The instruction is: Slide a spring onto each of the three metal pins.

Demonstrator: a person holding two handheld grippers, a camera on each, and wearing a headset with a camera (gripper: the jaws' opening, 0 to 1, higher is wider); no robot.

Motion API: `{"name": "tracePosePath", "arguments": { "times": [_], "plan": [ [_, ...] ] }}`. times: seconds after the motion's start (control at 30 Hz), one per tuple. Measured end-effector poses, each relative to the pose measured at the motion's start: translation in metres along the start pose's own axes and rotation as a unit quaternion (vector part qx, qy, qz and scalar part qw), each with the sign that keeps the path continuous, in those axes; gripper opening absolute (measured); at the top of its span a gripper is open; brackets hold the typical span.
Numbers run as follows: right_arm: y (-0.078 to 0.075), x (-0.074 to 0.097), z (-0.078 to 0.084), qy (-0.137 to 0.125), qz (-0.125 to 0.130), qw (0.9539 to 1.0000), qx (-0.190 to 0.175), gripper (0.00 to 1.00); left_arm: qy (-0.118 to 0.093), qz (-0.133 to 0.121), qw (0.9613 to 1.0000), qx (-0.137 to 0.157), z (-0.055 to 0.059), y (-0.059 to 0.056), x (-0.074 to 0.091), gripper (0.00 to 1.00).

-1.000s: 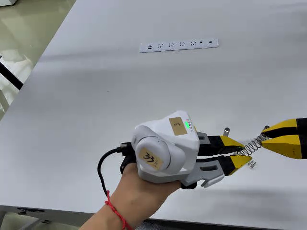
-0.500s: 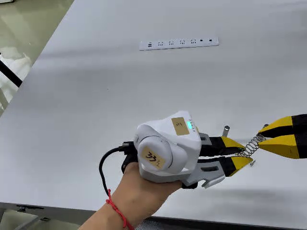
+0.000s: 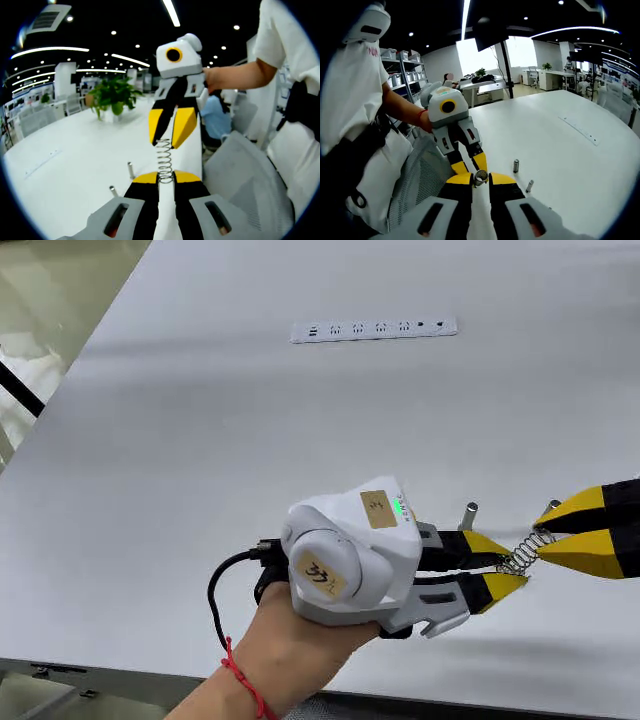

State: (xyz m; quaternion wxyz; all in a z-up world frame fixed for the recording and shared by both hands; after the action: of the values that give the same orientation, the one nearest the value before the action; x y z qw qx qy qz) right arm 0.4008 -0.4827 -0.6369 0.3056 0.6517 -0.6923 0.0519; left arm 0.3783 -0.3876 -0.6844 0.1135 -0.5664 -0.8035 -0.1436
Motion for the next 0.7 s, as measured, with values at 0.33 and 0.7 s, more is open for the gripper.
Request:
{"name": "tracePosePath", "arguments": {
  "times": [0.33, 0.7],
  "plan": [
    [0.000, -0.001, -0.011, 0.087, -0.018, 0.9934, 0.072, 0.21, -0.006, 0.003, 1.0000, -0.002, -0.001, -0.001, -0.002, 0.10],
    [0.000, -0.016, -0.011, 0.198, -0.068, 0.9679, 0.139, 0.21, -0.011, 0.008, 0.9999, -0.006, -0.001, -0.002, -0.003, 0.10]
  ]
}}
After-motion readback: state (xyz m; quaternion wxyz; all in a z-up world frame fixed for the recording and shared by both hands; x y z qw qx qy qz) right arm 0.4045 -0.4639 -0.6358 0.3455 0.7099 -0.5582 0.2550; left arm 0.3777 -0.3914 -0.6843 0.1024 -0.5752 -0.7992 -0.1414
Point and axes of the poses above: the centre of the closed fingertips' face, and the gripper's own axes: x roughly backward along the fingers, y roughly to its left, z roughly out of its underside, the point moved 6 cm from there along x, roughly backward along the fingers, and after that the axes turned 10 degrees about -x, right-handed, at the moved point
